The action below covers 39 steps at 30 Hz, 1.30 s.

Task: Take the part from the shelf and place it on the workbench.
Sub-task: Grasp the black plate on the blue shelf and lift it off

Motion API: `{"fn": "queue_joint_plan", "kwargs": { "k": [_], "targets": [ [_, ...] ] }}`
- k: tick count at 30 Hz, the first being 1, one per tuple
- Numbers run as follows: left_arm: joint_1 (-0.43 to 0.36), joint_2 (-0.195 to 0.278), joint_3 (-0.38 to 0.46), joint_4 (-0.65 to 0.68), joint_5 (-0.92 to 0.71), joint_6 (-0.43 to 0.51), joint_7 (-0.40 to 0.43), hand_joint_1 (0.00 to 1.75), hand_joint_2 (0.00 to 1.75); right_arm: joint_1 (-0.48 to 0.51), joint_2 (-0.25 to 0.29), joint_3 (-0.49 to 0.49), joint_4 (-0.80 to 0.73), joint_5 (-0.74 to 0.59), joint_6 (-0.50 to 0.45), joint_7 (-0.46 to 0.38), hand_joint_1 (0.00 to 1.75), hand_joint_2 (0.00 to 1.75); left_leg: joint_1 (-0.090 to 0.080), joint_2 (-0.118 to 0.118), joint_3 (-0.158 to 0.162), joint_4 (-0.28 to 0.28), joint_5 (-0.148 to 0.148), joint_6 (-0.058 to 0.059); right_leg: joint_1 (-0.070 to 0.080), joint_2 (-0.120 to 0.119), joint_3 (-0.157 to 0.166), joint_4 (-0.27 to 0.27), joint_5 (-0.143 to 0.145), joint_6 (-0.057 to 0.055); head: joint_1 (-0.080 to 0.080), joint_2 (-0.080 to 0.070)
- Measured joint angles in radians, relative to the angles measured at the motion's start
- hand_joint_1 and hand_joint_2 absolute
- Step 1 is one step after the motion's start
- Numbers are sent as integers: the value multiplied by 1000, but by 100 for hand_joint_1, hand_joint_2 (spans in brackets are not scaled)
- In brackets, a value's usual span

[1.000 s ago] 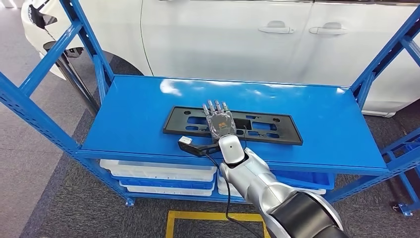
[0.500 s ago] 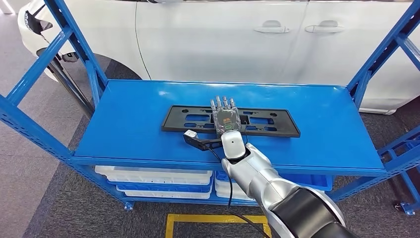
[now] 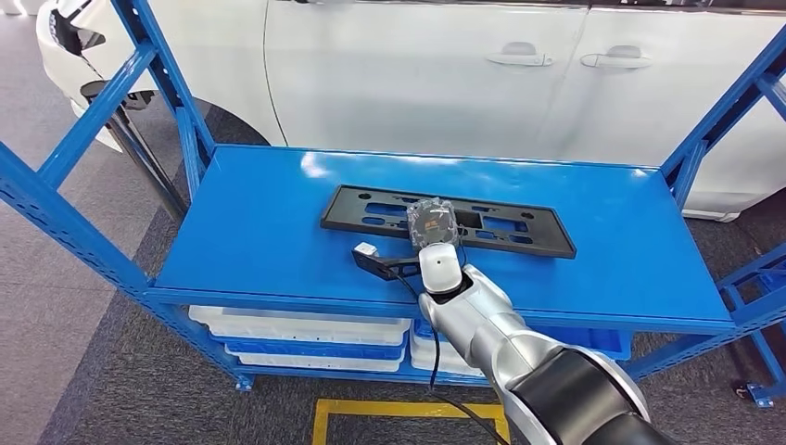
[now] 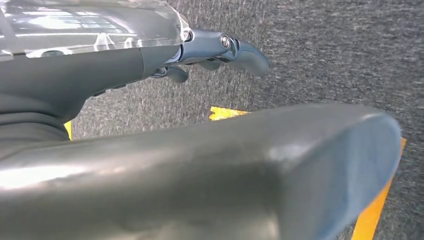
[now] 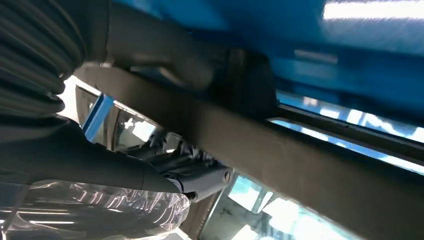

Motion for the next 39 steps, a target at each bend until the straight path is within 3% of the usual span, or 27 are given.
{"fn": "queue_joint_plan", "kwargs": {
  "k": [2, 5, 7, 11, 12, 13, 14, 16, 18, 22, 24, 26, 27, 28, 29, 31, 32, 33, 35, 37, 39],
  "targets": [
    [-1, -1, 0, 0, -2, 0, -1, 0, 0, -2, -1, 0, 0, 0, 0, 1, 166, 175, -2, 0, 0, 0, -2, -8, 6, -1, 34, -74, 20, -8, 0, 0],
    [-1, 0, 1, 0, -4, 0, -3, 0, 0, -4, -3, 0, 0, 0, 0, 3, 154, 175, -2, 1, 1, 0, -6, -24, 4, -2, 39, -88, 23, -17, 0, 0],
    [-2, 0, 2, 0, -5, 0, -4, 0, 0, -5, -3, 0, 0, 1, 0, 6, 149, 175, -1, 2, -12, 32, -29, -33, -2, -4, 45, -98, 29, -26, 0, 0],
    [-3, 1, 4, 0, -6, -1, -6, 0, 0, -4, -3, 0, 0, 1, -1, 10, 140, 175, 3, 3, -115, 247, -127, -48, -3, -5, 46, -100, 28, -32, 0, 0],
    [-3, 2, 5, 0, -6, -3, -9, 0, 0, -4, -3, 0, 0, 1, -1, 10, 138, 175, 4, 3, -135, 283, -133, -51, -3, -5, 47, -99, 27, -32, 0, 0],
    [-4, 3, 5, 0, -6, -7, -15, 0, 0, -4, -3, 0, 0, 1, -1, 10, 137, 175, 6, 3, -136, 280, -118, -53, -3, -4, 47, -97, 26, -31, 0, 0],
    [-6, 5, 5, 0, -9, -13, -25, 0, 0, -4, -4, 0, 0, 1, -1, 10, 139, 175, 7, 3, -115, 234, -85, -53, -4, -3, 49, -95, 24, -29, 0, 0],
    [-12, 9, 5, 0, -15, -23, -50, 0, 87, -5, -4, -1, 0, 1, -2, 10, 140, 175, 9, 5, -46, 88, -19, -50, -3, -2, 50, -85, 15, -21, 0, 0],
    [-20, 11, 5, 0, -23, -32, -74, 0, 175, -6, -6, -2, 0, 1, -3, 9, 137, 175, 6, 4, -10, 11, 3, -38, 1, -1, 46, -77, 11, -11, 0, 0],
    [-25, 11, 5, 0, -29, -47, -106, 0, 175, -8, -10, -5, -1, 1, -10, 2, 136, 175, 5, 2, -11, 4, 6, -11, -2, -2, 37, -61, -2, 9, 0, 0],
    [-29, 11, 5, 0, -30, -51, -113, 0, 175, -10, -12, -7, -2, 1, -18, 0, 136, 175, 7, 3, -10, -1, 9, -1, -5, -2, -4, 27, -53, 19, 0, 0],
    [-31, 11, 5, 0, -30, -52, -115, 0, 175, -9, -15, -8, -3, 1, -23, -2, 136, 175, 7, 3, -11, -1, 9, 2, -6, -2, -74, 170, -115, 25, 0, 0],
    [-32, 11, 5, 0, -30, -52, -115, 0, 175, -9, -16, -9, -3, 0, -26, -3, 136, 175, 7, 3, -11, -1, 8, 3, -7, -2, -99, 217, -126, 26, 0, 0],
    [-32, 10, 5, 0, -29, -54, -115, 0, 175, -8, -17, -10, -4, 0, -32, -4, 136, 175, 6, 2, -11, 0, 8, 2, -7, -2, -105, 224, -116, 25, 0, 0],
    [-33, 10, 6, 0, -27, -58, -116, 0, 175, -9, -18, -12, -5, 0, -41, -6, 136, 175, 6, 1, -10, 0, 7, 2, -6, -2, -90, 188, -87, 22, 0, 0],
    [-35, 7, 7, 0, -20, -70, -124, 0, 175, -12, -20, -18, -15, -4, -78, -17, 136, 175, 6, 0, -7, 1, 5, -2, -5, -2, -22, 40, -13, 13, 0, 0],
    [-37, 5, 10, 0, -13, -78, -132, 0, 175, -14, -20, -22, -24, -10, -114, -29, 136, 175, 4, 0, -8, 3, 4, -5, -2, -2, 6, -22, 10, 8, 0, 0],
    [-38, 4, 14, 0, -4, -85, -142, 0, 175, -16, -20, -26, -34, -18, -155, -44, 136, 175, 3, 0, -9, 4, 2, -10, 1, -2, 22, -60, 21, 3, 0, 0],
    [-38, 2, 30, 0, 25, -104, -168, 0, 175, -12, -21, -40, -74, -65, -261, -118, 136, 175, 1, 0, -10, 3, 1, -20, 5, -1, 26, -74, 21, -4, 0, 0],
    [-35, -1, 53, 0, 53, -119, -195, 0, 175, 15, -25, -74, -177, -172, -352, -291, 136, 175, 2, 1, -11, 9, -10, -31, -1, -2, 30, -82, 24, -16, 0, 0],
    [-34, -3, 75, 0, 63, -125, -217, 0, 175, 65, -21, -128, -336, -328, -403, -527, 136, 175, 4, 2, -41, 79, -56, -40, -5, -4, 37, -90, 26, -27, 0, 0]
  ]
}}
